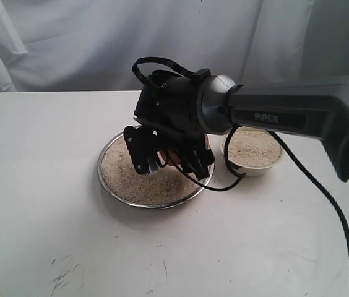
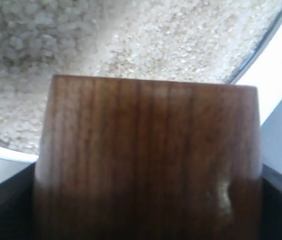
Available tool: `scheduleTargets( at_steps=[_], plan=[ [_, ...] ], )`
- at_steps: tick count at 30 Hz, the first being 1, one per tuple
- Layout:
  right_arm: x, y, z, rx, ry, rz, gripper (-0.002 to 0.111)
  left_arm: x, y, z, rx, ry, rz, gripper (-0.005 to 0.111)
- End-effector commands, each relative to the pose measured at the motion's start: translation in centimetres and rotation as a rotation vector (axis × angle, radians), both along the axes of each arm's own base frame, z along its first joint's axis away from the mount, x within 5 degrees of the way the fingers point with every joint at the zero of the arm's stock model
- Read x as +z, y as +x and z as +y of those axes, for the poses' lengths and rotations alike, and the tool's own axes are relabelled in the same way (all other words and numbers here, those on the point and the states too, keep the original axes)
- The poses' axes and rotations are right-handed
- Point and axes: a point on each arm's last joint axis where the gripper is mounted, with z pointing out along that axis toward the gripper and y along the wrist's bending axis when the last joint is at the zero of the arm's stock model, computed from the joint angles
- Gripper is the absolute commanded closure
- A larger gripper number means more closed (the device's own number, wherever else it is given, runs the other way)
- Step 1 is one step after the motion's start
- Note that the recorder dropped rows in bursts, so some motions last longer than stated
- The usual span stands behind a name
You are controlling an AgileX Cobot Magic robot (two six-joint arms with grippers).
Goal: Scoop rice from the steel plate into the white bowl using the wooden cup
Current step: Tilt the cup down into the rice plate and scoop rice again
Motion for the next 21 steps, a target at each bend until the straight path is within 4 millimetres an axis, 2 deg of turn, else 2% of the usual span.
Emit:
scheduleTargets(
  at_steps=[1,7,13,21],
  plan=[
    [1.0,1.0,0.0,0.091,-0.025,-0.084,0.108,-0.1,0.0,0.0,-0.001,-0.004,-0.007,0.107],
    [0.7,2.6,-0.9,0.141,-0.115,-0.137,0.108,-0.1,0.0,0.0,-0.001,-0.004,-0.007,0.107],
    [-1.4,3.6,-1.1,0.179,-0.187,-0.152,0.108,-0.1,0.0,0.0,-0.001,-0.004,-0.007,0.107],
    [-4.2,2.8,0.5,0.256,-0.26,-0.159,0.108,-0.1,0.0,0.0,-0.001,-0.004,-0.007,0.107]
  ],
)
